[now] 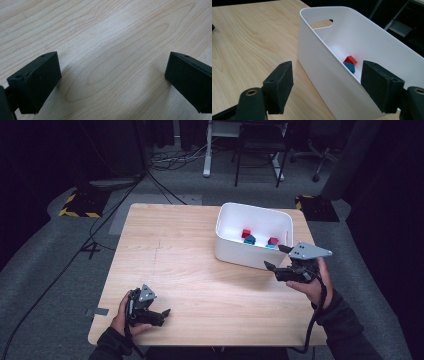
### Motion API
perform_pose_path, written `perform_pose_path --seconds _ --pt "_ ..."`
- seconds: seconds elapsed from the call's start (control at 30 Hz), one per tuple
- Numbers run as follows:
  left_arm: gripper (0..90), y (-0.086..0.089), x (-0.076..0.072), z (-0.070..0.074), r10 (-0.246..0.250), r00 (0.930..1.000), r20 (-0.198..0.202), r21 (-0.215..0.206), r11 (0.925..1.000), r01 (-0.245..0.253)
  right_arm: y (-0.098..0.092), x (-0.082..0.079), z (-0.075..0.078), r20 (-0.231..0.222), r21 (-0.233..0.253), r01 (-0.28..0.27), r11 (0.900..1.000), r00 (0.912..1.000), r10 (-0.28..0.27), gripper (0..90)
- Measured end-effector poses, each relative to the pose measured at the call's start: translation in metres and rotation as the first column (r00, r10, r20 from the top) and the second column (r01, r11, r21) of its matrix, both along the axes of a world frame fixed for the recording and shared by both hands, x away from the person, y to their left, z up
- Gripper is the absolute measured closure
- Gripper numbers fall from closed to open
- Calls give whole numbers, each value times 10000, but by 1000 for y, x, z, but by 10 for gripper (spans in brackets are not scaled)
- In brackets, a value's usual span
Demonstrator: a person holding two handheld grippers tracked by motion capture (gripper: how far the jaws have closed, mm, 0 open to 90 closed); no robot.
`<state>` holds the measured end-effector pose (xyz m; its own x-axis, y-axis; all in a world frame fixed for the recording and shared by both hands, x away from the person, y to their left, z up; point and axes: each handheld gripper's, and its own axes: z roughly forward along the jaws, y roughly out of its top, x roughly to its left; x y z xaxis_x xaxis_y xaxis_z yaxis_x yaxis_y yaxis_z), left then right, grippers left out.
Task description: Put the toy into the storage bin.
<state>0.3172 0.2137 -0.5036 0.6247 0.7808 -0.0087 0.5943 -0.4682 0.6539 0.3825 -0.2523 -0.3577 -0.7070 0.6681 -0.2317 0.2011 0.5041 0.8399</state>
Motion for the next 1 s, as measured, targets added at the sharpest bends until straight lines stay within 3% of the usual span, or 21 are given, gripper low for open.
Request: perform_pose_path --seconds 0.33,0.77,1.0 --pt "6 0 0 0 -2 10000 -1 -3 10000 2 -10 -12 -19 -109 -116 -78 9999 9999 77 267" --pt "6 0 0 0 20 10000 3 -2 10000 -20 -28 -23 -42 -144 -442 208 9988 9997 -215 266" --pt "6 0 0 0 45 10000 -17 -10 10000 -45 -38 -27 -60 -500 -650 284 9975 9982 -317 265"
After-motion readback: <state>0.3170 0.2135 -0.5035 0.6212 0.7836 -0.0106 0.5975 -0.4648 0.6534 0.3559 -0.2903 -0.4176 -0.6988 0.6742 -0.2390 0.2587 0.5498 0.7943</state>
